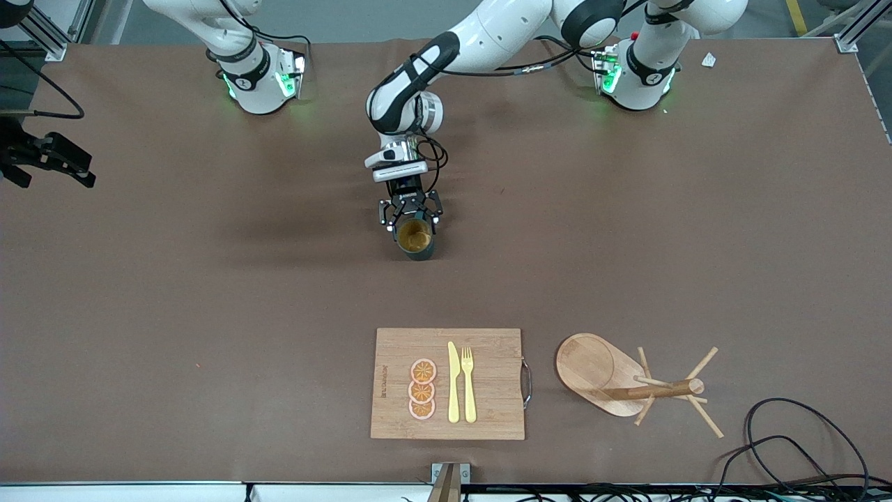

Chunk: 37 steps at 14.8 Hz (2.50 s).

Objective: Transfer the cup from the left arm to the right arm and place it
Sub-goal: 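Lower the teal mug onto the table and open the left gripper, then raise the left gripper away while the right gripper reaches the mug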

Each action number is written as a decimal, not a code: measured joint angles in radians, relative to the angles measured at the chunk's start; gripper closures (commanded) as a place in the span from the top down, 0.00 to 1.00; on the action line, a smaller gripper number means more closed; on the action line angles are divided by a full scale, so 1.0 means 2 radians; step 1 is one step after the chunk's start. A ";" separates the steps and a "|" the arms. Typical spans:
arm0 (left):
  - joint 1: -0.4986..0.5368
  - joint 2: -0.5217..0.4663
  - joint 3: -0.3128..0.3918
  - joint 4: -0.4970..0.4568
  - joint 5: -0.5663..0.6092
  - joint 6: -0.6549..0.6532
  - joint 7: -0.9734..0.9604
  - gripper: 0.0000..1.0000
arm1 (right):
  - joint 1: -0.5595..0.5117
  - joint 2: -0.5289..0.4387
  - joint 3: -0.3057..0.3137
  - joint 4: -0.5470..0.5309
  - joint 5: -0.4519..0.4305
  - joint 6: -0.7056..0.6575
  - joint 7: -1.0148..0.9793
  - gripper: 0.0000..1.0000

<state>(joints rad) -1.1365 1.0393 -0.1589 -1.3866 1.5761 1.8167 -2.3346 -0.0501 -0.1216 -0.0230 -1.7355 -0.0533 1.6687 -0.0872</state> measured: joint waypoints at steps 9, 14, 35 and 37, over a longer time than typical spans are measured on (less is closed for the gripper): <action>-0.013 -0.089 -0.070 0.017 -0.192 -0.063 0.015 1.00 | 0.000 0.000 0.002 0.000 0.000 -0.004 -0.001 1.00; 0.005 -0.207 -0.066 0.025 -0.335 -0.069 0.113 1.00 | 0.001 0.000 0.006 -0.001 0.012 -0.019 -0.001 1.00; 0.457 -0.436 -0.067 0.022 -0.727 -0.079 0.808 1.00 | 0.221 0.083 0.015 -0.134 0.037 0.218 0.348 1.00; 0.485 -0.454 -0.060 0.021 -0.745 -0.102 0.872 1.00 | 0.230 0.103 0.015 -0.134 0.037 0.236 0.360 1.00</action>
<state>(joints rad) -0.1660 0.1319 -0.2785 -1.3449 0.0871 1.6117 -0.5898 0.4102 0.0851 0.0065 -2.0041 0.0207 2.1399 0.6321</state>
